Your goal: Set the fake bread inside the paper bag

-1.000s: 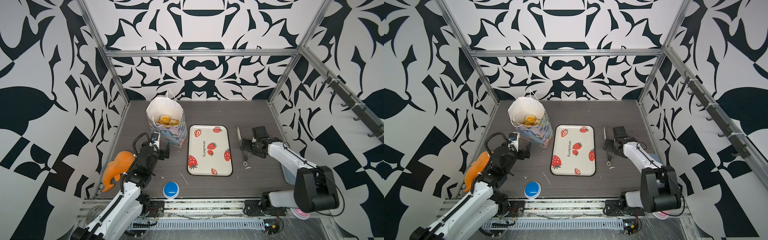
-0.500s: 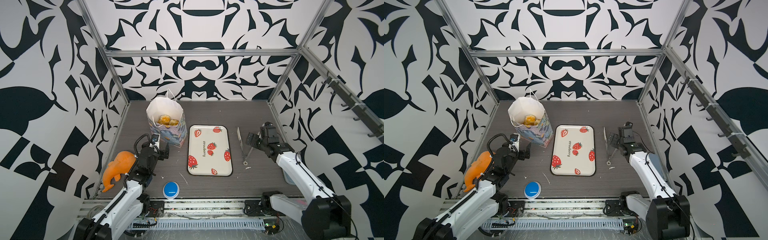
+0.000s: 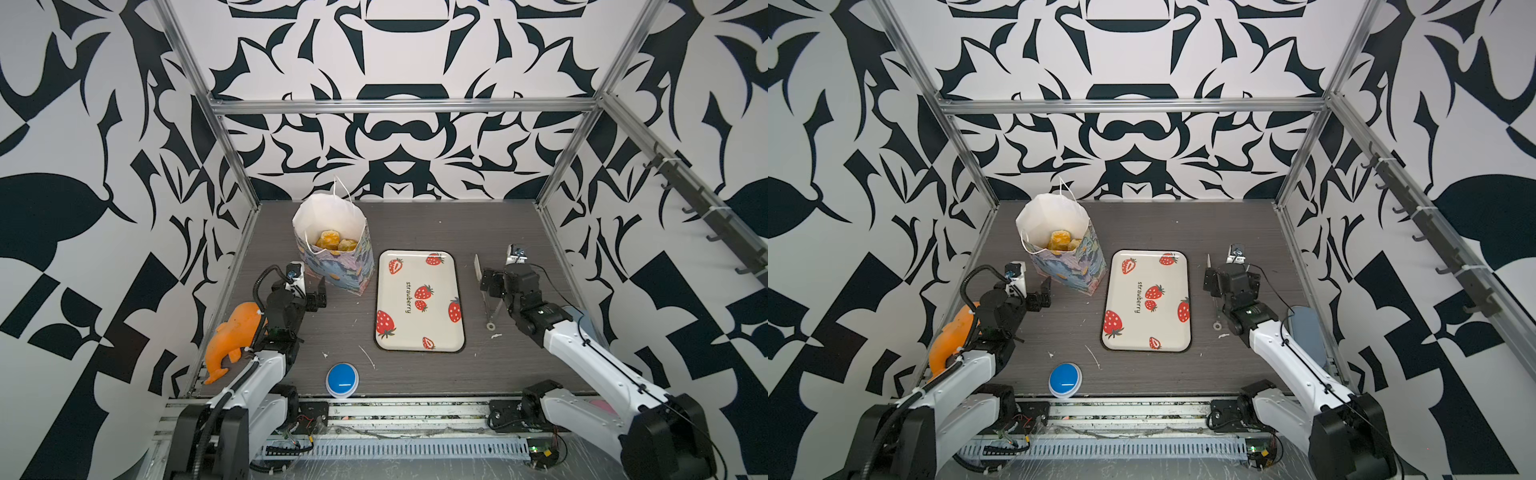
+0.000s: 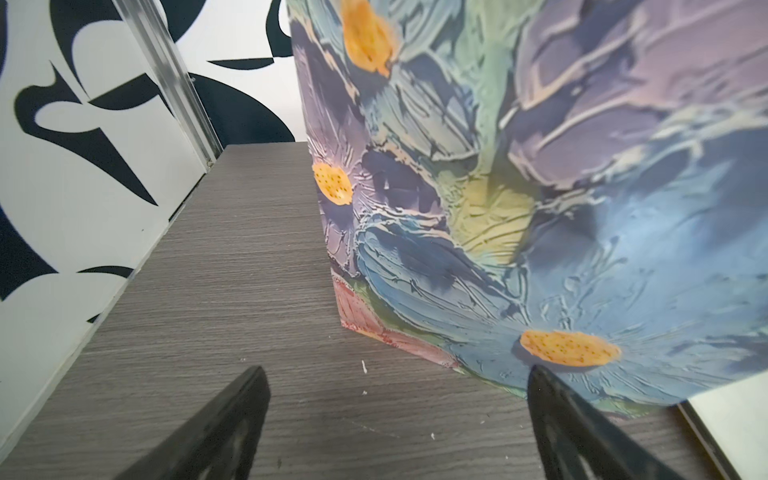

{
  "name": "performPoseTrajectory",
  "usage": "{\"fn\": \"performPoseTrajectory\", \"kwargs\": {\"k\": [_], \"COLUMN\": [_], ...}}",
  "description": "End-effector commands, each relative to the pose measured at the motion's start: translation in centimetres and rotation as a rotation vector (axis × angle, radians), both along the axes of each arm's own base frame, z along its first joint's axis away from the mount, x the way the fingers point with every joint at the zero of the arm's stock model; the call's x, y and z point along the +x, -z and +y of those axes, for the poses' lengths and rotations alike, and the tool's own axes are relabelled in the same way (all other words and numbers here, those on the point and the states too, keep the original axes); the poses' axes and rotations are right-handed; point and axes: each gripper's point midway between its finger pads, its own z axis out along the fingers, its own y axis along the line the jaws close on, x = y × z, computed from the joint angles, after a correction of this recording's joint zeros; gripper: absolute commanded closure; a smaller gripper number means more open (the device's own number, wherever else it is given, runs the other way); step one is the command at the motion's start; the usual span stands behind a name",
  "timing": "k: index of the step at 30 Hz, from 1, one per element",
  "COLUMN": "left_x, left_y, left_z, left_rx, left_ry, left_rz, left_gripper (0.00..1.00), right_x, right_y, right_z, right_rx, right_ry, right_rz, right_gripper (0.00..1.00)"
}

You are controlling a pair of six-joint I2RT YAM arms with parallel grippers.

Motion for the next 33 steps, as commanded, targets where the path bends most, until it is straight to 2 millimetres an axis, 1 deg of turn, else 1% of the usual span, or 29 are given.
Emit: {"fn": "performPoseTrajectory", "kwargs": {"k": [1, 8, 11, 14, 18, 21, 23, 27, 30, 33], "left_x": [0.8, 2.0, 2.5, 3.0, 3.4, 3.6, 3.8, 4.0, 4.3, 4.3], "left_y": [-1.0, 0.3, 1.2, 1.7, 2.5, 3.7, 3.5, 4.0, 3.9, 4.0], "left_z": [-0.2, 0.2, 0.3, 0.3, 0.2, 0.2, 0.1, 0.0, -0.2, 0.0], "left_rx": [-0.013, -0.024, -0.029, -0.025, -0.024, -0.026, -0.034, -0.04, -0.041, -0.04], "left_ry": [0.018, 0.018, 0.023, 0.028, 0.037, 0.043, 0.061, 0.074, 0.083, 0.073], "left_rz": [-0.082, -0.072, -0.059, -0.052, -0.049, -0.044, -0.076, -0.016, -0.026, -0.019], "left_gripper": [0.01, 0.01, 0.01, 0.01, 0.01, 0.01, 0.01, 0.01, 0.01, 0.01], "right_x": [1.2, 1.7, 2.1, 2.4, 2.8, 3.0, 3.1, 3.2, 3.5, 3.7], "right_y": [-2.5, -1.0, 0.3, 1.1, 2.1, 2.8, 3.3, 4.5, 5.3, 5.8], "right_z": [-0.7, 0.3, 0.0, -0.5, -1.8, -2.0, -2.3, -2.6, -1.7, -1.6], "right_rx": [-0.11, -0.178, -0.216, -0.224, -0.201, -0.196, -0.197, -0.182, -0.165, -0.166], "right_ry": [0.013, -0.078, -0.071, -0.052, -0.007, -0.009, -0.005, -0.01, -0.063, -0.067], "right_rz": [-0.111, -0.144, -0.12, -0.127, -0.129, -0.123, -0.117, -0.11, -0.105, -0.116], "right_gripper": [0.0, 0.0, 0.0, 0.0, 0.01, 0.01, 0.01, 0.01, 0.01, 0.01]}}
